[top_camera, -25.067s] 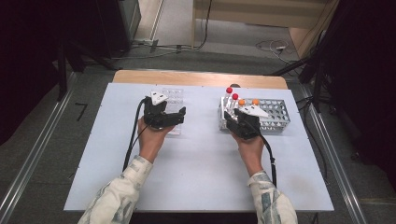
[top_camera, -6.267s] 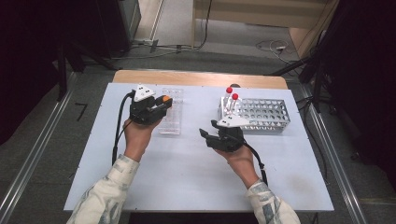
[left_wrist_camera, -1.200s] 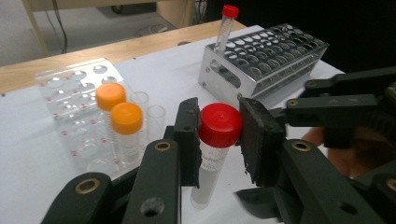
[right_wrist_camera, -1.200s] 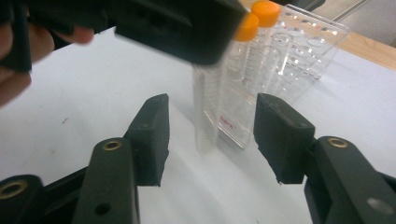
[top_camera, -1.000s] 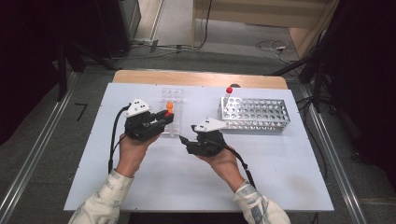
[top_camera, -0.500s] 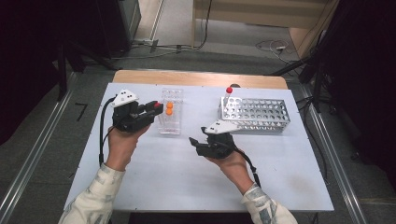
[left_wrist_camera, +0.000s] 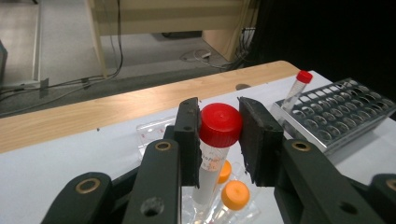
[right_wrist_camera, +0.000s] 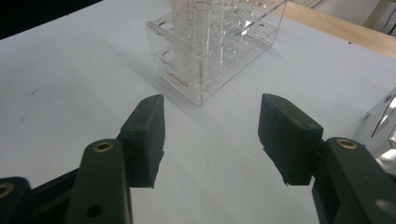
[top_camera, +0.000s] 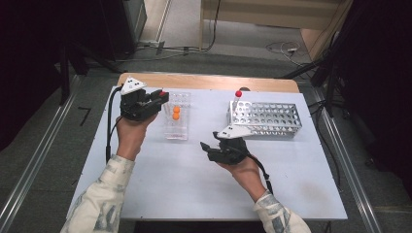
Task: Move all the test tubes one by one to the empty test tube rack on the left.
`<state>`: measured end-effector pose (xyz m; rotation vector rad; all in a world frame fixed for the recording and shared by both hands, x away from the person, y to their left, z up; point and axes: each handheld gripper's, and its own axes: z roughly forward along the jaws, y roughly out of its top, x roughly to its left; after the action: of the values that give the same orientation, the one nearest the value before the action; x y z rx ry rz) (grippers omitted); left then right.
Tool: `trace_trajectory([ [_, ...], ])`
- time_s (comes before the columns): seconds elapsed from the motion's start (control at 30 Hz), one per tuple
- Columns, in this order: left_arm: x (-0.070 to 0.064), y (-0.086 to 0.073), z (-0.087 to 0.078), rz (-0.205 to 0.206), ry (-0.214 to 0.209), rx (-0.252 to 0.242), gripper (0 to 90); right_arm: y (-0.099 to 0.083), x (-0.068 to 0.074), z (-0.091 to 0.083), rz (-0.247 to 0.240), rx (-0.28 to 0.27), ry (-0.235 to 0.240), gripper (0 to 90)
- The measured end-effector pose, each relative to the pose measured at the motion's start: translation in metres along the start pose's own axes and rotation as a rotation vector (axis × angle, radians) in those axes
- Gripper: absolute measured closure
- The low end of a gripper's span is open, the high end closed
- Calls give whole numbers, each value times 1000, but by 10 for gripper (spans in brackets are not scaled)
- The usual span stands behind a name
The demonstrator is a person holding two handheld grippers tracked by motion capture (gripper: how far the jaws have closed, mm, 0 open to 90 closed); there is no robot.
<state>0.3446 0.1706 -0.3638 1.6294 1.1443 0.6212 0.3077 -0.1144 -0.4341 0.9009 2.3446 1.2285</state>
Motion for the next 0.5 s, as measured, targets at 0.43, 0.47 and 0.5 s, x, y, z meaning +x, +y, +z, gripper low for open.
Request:
trace_trajectory([
  [0.43, 1, -22, 21, 13, 49, 33, 703, -1, -3, -1, 9, 2, -1, 396],
  [0.47, 1, -24, 23, 10, 51, 33, 702, -1, -3, -1, 7, 0, -1, 396],
  [0.5, 1, -26, 25, 9, 54, 37, 702, -1, -2, -1, 6, -1, 0, 396],
])
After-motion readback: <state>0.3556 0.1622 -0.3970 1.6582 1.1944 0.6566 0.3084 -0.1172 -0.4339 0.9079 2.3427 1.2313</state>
